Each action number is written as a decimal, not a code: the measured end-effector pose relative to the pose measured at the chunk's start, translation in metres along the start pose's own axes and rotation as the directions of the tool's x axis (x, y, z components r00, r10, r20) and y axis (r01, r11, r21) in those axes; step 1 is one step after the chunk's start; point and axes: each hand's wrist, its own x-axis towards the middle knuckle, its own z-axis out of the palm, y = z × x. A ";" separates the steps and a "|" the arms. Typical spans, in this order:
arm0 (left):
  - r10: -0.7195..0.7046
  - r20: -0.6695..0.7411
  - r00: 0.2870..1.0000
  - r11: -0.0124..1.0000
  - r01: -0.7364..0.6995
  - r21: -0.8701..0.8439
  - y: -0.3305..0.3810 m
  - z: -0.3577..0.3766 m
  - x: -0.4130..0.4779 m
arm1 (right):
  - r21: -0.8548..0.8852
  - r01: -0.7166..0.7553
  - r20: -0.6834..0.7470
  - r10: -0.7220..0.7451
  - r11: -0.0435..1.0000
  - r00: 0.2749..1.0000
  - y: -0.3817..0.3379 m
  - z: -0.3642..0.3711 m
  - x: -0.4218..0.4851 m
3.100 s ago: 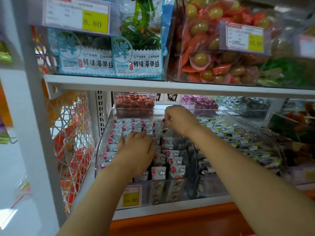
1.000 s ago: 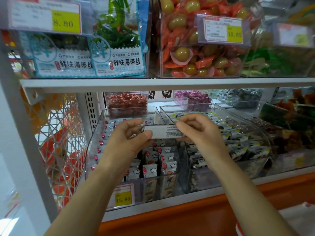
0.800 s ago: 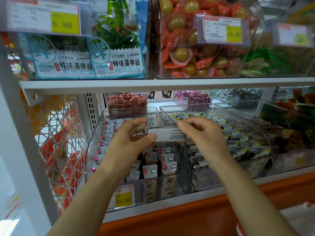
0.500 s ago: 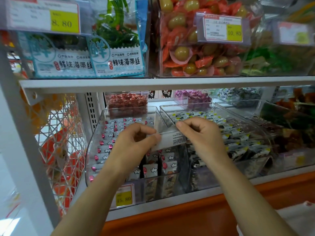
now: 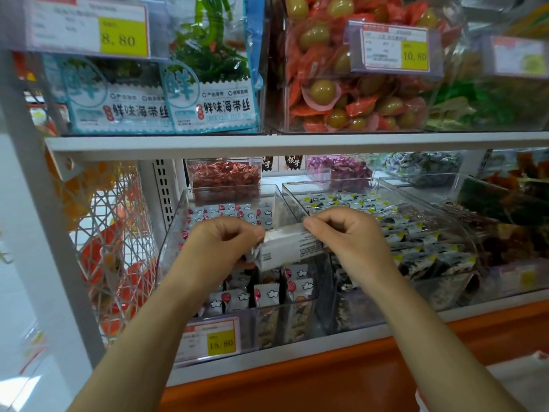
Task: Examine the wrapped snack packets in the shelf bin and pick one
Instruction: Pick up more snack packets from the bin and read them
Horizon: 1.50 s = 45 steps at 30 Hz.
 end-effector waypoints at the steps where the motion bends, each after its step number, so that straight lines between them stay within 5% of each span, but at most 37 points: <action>1: -0.011 0.016 1.000 1.000 0.011 -0.021 0.000 0.002 -0.001 | -0.008 0.002 -0.015 -0.002 1.000 1.000 -0.001 0.001 0.000; 9: 0.075 0.073 0.995 0.996 -0.078 0.050 0.001 0.005 -0.004 | 0.007 -0.097 0.152 0.094 0.995 0.984 -0.009 -0.013 0.004; 19: 0.124 0.089 0.988 0.992 -0.125 0.013 -0.001 0.006 -0.002 | 0.133 -0.184 0.141 0.165 0.974 0.976 -0.003 -0.016 0.004; 25: 0.051 -0.076 0.996 0.992 -0.060 -0.115 -0.012 0.012 0.009 | 0.391 -0.252 0.218 0.177 0.885 0.960 0.002 -0.008 0.003; 27: 0.000 -0.134 0.991 0.978 -0.028 -0.206 -0.014 0.016 0.013 | 0.341 -0.202 0.258 0.115 0.918 0.959 0.001 -0.005 0.003; 32: -0.017 -0.114 0.993 0.980 -0.006 -0.198 -0.016 0.027 0.021 | 0.130 -0.043 0.042 0.038 0.991 0.998 -0.001 0.003 0.008; 35: 0.086 -0.129 0.988 0.993 -0.075 0.090 -0.022 0.027 0.029 | 0.067 -0.050 -0.128 0.058 0.996 0.990 0.004 0.001 0.019; 37: 0.179 -0.075 0.981 0.880 -0.126 0.457 -0.030 0.024 0.036 | -0.045 -0.041 -0.179 0.032 0.998 0.983 0.009 0.002 0.029; 39: 0.151 0.107 0.983 0.659 -0.180 0.731 -0.040 0.023 0.043 | -0.151 0.005 -0.182 -0.032 0.989 0.983 0.012 0.009 0.039; 41: 0.007 0.249 0.968 0.467 -0.224 0.856 -0.049 0.026 0.049 | -0.295 0.045 -0.135 -0.088 0.954 0.987 0.014 0.021 0.050; 45: -0.158 0.329 0.931 0.283 -0.277 0.918 -0.055 0.025 0.053 | -0.590 0.158 0.129 -0.100 0.792 0.987 0.019 0.037 0.073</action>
